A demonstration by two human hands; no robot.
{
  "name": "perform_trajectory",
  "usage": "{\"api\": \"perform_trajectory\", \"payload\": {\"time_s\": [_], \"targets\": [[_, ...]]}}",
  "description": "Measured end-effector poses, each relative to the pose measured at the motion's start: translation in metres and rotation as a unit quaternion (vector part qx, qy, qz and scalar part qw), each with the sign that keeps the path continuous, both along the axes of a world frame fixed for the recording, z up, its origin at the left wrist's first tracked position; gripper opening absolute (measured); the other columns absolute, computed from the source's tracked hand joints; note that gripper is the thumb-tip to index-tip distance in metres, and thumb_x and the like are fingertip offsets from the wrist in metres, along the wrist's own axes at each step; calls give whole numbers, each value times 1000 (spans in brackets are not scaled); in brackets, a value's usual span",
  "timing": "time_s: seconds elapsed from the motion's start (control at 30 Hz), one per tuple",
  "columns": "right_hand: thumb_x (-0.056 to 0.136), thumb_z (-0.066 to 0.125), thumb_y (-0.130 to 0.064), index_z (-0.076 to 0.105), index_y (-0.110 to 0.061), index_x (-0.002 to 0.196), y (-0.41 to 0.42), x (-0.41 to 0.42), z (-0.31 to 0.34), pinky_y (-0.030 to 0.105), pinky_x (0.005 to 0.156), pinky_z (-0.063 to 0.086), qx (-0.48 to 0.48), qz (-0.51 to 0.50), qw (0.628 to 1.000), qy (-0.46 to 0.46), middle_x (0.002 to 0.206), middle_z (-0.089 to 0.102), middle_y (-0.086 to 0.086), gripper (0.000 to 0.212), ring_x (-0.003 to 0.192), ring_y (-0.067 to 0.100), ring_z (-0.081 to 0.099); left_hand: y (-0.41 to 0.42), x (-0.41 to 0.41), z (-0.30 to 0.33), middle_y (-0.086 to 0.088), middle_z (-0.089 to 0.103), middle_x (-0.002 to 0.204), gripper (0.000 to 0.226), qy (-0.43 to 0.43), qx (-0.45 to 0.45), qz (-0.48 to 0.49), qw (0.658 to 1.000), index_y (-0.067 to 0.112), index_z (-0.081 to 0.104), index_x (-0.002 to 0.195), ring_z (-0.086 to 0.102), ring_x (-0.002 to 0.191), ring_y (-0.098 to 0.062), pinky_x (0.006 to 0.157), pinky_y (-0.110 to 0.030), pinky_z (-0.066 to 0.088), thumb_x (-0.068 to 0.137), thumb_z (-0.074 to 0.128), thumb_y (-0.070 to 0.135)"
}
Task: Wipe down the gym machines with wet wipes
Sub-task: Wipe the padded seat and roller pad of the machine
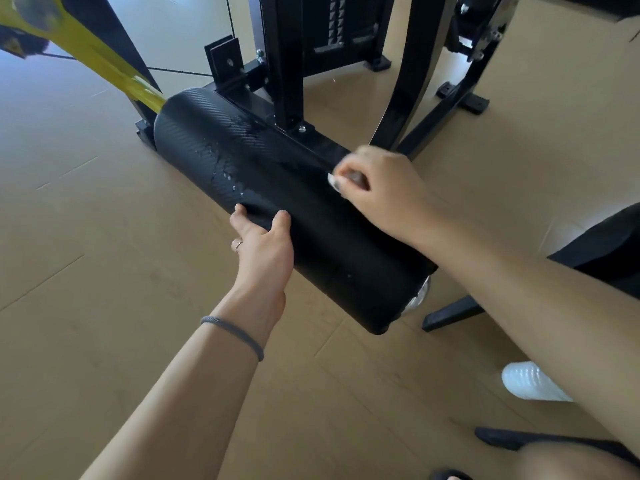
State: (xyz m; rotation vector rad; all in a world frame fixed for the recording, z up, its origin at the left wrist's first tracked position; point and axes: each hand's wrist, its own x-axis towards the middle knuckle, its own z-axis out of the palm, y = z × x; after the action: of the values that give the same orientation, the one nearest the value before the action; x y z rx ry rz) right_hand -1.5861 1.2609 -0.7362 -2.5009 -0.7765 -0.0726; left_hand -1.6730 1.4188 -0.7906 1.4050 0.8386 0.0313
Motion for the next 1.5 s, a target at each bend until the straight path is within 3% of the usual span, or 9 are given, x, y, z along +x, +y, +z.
{"api": "perform_trajectory", "payload": {"time_s": [0.17, 0.3, 0.43, 0.7, 0.8, 0.93, 1.13, 1.33, 1.5], "targets": [[95, 64, -22, 72, -24, 90, -83, -47, -4, 6, 66, 38, 1, -98, 994, 47, 82, 60, -11, 10, 79, 3, 57, -3, 1, -1, -1, 25, 159, 69, -5, 10, -1, 1000, 51, 9, 152, 50, 126, -28, 107, -54, 45, 95, 49, 49], [97, 61, -28, 72, -20, 94, -24, -13, 1, 2, 64, 37, -5, -64, 997, 43, 92, 61, -9, 14, 77, 0, 55, -2, -1, 1, 0, 33, 154, 74, -6, 12, 0, 1000, 51, 16, 149, 52, 123, -26, 104, -54, 47, 84, 51, 54], [98, 60, -26, 74, -13, 98, 23, 10, 2, 4, 62, 35, 16, -31, 999, 38, 96, 61, -4, 19, 75, 1, 53, 3, -1, -2, 1, 37, 148, 71, -12, 8, 6, 1000, 48, 18, 150, 55, 112, -18, 100, -51, 52, 90, 56, 50], [97, 63, -17, 70, -15, 95, -80, -75, -2, 7, 67, 45, 23, -98, 995, 17, 92, 60, -6, 8, 80, 2, 59, 2, 2, -2, -3, 37, 146, 66, -19, 11, 13, 1000, 47, 19, 148, 56, 114, -24, 101, -52, 51, 93, 56, 46], [99, 62, -19, 70, -14, 96, -37, -67, 2, 5, 66, 42, 5, -32, 999, -24, 99, 59, -4, 10, 74, 3, 56, 2, 1, 1, -2, 39, 145, 70, -19, 10, 14, 1000, 46, 21, 146, 58, 111, -22, 99, -52, 53, 87, 58, 49], [101, 58, -16, 67, -8, 98, 10, -57, 0, 21, 67, 47, -77, 123, 984, -103, 101, 56, 5, 12, 76, 14, 55, 11, -1, 3, -5, 48, 137, 62, -21, -22, 13, 999, 45, 27, 135, 64, 105, -19, 87, -46, 61, 88, 66, 42], [105, 53, -12, 67, -6, 92, -53, -100, -1, 26, 61, 45, -157, 161, 958, -177, 89, 53, 4, 20, 66, 16, 47, 13, -4, 6, -2, 49, 135, 63, -21, -61, 26, 998, 51, 28, 128, 62, 99, -15, 87, -42, 61, 84, 72, 41], [87, 64, 5, 64, -8, 85, 15, -77, -14, 30, 63, 46, -234, 207, 922, -229, 91, 56, 9, 13, 64, 18, 49, 15, -8, 6, -8, 53, 135, 67, -32, -79, 24, 996, 52, 29, 125, 65, 94, -13, 80, -37, 63, 80, 77, 40], [91, 65, 4, 69, -4, 100, -55, -102, -13, 24, 68, 39, -232, 195, 919, -254, 89, 54, 6, 13, 68, 14, 40, 19, -8, 6, -2, 51, 137, 66, -26, -81, 7, 996, 52, 29, 125, 64, 106, -16, 86, -40, 61, 80, 76, 43]]}}
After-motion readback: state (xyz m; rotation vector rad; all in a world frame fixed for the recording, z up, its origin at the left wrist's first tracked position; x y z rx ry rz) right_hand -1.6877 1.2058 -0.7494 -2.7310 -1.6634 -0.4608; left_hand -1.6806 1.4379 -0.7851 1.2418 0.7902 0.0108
